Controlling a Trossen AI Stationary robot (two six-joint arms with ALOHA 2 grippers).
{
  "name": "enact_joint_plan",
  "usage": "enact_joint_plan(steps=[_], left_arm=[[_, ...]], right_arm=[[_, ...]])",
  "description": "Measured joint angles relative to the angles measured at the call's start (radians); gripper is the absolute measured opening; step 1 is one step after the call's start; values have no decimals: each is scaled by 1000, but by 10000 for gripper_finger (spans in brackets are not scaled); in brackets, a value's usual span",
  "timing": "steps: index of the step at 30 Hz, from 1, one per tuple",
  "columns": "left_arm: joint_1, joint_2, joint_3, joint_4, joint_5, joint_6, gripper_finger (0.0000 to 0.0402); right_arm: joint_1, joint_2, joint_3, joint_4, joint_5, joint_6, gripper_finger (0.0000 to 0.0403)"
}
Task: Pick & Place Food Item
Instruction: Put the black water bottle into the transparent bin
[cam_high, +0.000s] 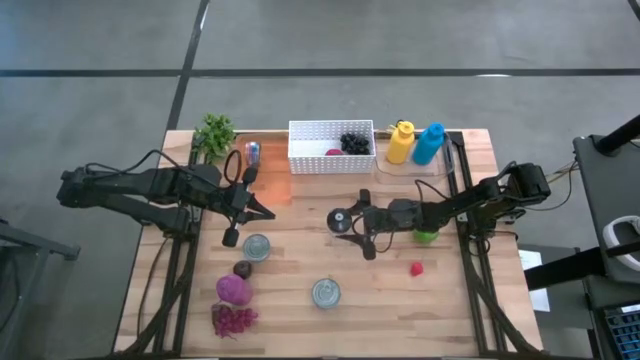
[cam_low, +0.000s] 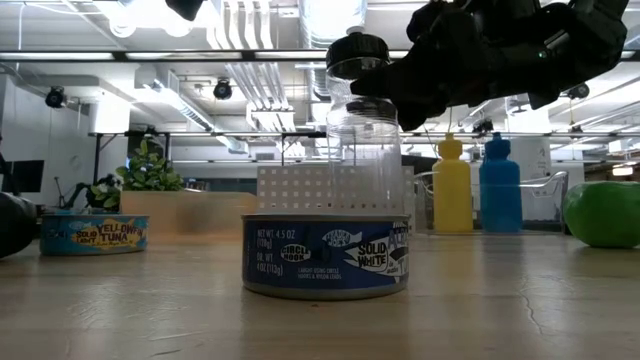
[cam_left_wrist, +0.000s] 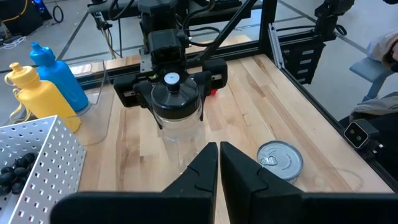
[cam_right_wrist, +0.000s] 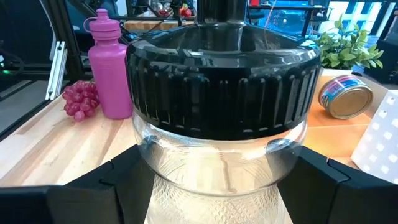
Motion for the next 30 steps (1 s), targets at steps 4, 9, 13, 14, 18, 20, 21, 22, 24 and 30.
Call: enact_joint_plan(steps=[4,9,13,14,18,20,21,22,24,30], left_arm=[[0,0,0,0,0,0,24],[0,0,0,0,0,0,24],[0,0,0,0,0,0,24],[0,0,0,0,0,0,24],[0,0,0,0,0,0,24],[0,0,0,0,0,0,24],[0,0,0,0,0,0,24],[0,0,0,0,0,0,24],[0,0,0,0,0,0,24],[0,0,0,-2,0,0,24]], right_arm=[[0,0,0,0,0,-3,271],[-1,-1,4,0,3,-7,271],[0,-13,6,1,30,-9,272],[0,-18,6,1,38,-11,272],[-1,-55,5,-2,56,-11,272],[0,-77,5,-5,56,-11,273],[0,-88,5,-5,61,-11,273],[0,-103,5,-7,72,-13,273],[0,-136,5,-29,97,-31,272],[0,-279,4,-204,229,-46,274]])
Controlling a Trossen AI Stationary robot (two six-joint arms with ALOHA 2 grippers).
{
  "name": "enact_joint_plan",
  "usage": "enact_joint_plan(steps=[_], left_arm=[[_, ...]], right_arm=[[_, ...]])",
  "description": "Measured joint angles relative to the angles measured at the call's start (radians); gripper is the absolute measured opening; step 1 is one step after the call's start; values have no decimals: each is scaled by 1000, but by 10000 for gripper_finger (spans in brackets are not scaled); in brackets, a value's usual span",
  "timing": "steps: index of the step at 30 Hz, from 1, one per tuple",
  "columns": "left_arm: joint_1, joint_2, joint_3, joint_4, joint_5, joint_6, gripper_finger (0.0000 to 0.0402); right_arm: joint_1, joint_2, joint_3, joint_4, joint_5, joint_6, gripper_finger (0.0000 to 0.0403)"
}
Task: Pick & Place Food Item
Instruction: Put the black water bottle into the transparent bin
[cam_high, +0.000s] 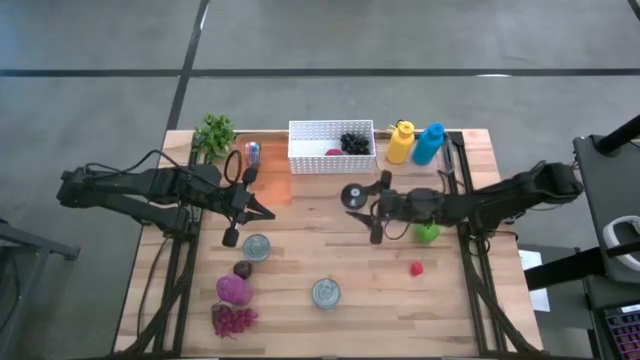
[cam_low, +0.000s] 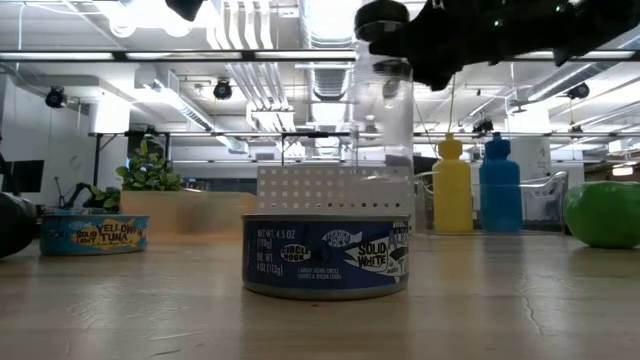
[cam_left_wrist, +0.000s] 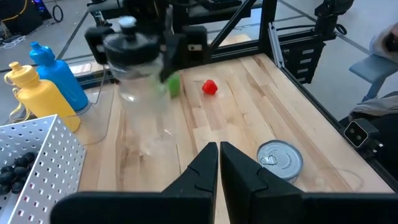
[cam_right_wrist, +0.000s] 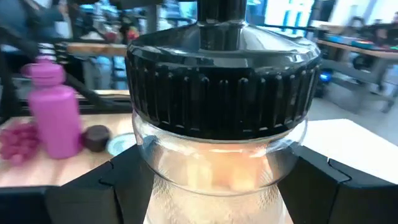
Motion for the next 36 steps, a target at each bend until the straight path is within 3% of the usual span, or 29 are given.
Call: enact_joint_plan(steps=[9,23,36], left_arm=[[0,0,0,0,0,0,24],[0,0,0,0,0,0,24],[0,0,0,0,0,0,24]], right_arm=[[2,-190,-3,-97,115,8,268],[2,-468,-4,-349,380,17,269],[2,-540,-4,-381,403,12,270]])
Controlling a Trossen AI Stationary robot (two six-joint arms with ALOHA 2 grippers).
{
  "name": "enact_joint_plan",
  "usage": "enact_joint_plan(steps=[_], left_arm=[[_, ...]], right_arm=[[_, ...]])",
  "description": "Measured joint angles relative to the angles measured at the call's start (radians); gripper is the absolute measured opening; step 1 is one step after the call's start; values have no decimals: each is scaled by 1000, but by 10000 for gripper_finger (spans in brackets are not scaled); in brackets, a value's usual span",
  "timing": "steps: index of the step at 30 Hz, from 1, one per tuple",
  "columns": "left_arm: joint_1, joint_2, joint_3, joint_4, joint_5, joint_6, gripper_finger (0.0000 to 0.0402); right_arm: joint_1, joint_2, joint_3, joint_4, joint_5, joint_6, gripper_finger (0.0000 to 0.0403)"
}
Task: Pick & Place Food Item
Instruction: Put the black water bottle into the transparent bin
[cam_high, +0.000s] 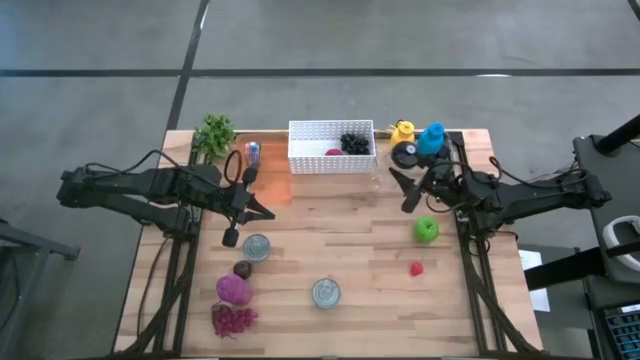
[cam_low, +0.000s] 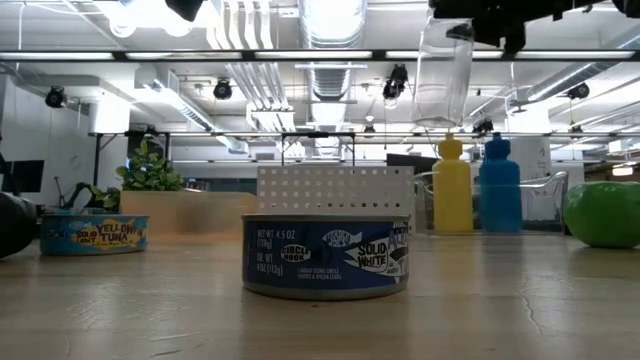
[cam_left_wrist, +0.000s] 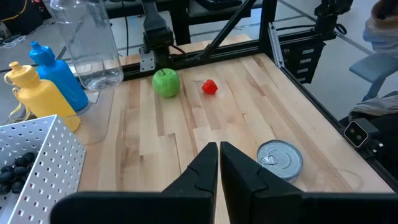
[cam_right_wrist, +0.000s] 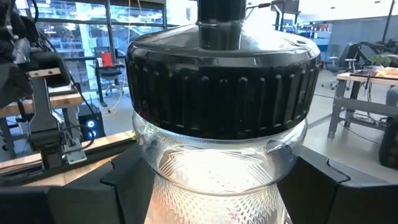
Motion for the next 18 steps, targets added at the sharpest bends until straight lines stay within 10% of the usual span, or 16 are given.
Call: enact_joint_plan(steps=[18], left_arm=[[0,0,0,0,0,0,24]], right_arm=[[0,9,0,1,-1,-1,269]])
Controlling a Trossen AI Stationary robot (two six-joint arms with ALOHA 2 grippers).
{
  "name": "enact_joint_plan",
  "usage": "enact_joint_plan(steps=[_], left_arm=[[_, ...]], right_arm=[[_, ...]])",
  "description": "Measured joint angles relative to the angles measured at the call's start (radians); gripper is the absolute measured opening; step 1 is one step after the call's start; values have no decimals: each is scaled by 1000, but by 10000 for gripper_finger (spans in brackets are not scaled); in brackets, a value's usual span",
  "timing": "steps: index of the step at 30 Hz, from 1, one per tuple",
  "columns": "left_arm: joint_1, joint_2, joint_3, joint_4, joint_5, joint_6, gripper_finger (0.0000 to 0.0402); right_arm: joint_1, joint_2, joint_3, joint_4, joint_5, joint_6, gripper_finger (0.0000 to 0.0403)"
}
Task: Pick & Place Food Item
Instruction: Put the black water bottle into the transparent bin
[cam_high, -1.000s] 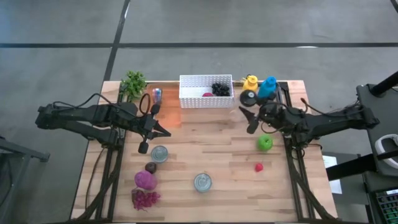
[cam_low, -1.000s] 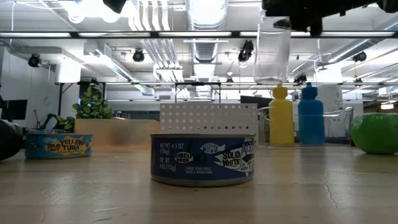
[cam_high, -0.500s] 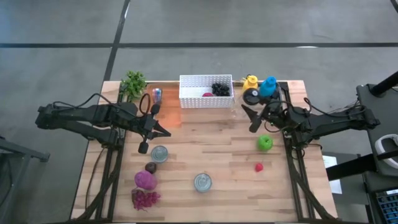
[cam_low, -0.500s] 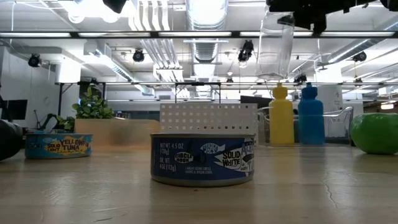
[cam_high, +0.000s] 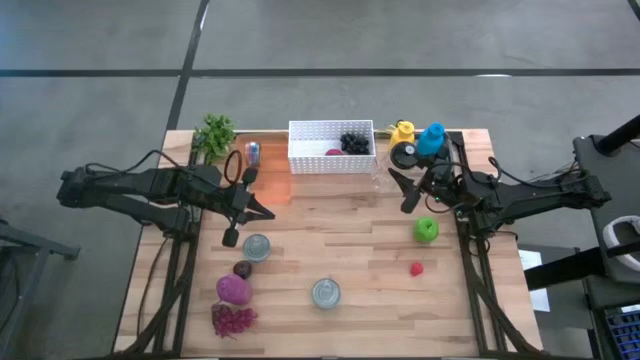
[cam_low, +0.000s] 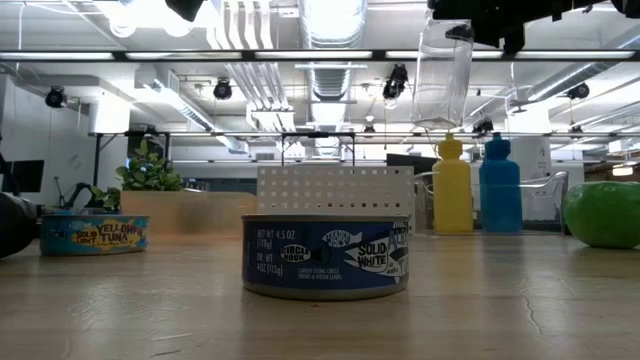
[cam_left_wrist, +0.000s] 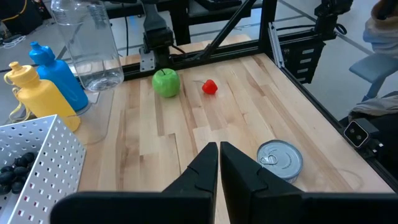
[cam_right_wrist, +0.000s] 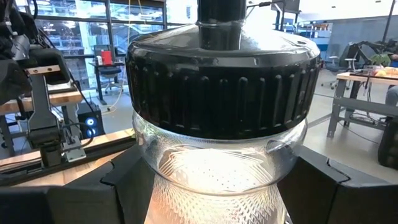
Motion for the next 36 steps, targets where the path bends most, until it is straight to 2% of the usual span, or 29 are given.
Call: enact_joint_plan(steps=[5,7,14,20,23,30,36], left_arm=[[0,0,0,0,0,1,24],[0,0,0,0,0,3,24],[0,0,0,0,0,9,24],[0,0,0,0,0,8,24],[0,0,0,0,0,8,24],[0,0,0,0,0,8,24],[0,0,0,0,0,14,24]], right_arm=[[0,0,0,0,3,3,272],[0,-4,0,-9,49,27,271],[0,-81,0,-223,156,175,270],[0,-151,0,-254,302,147,269],[0,-175,0,-269,421,116,272],[0,-173,-25,-314,633,191,269],[-1,-172,-48,-313,731,212,272]])
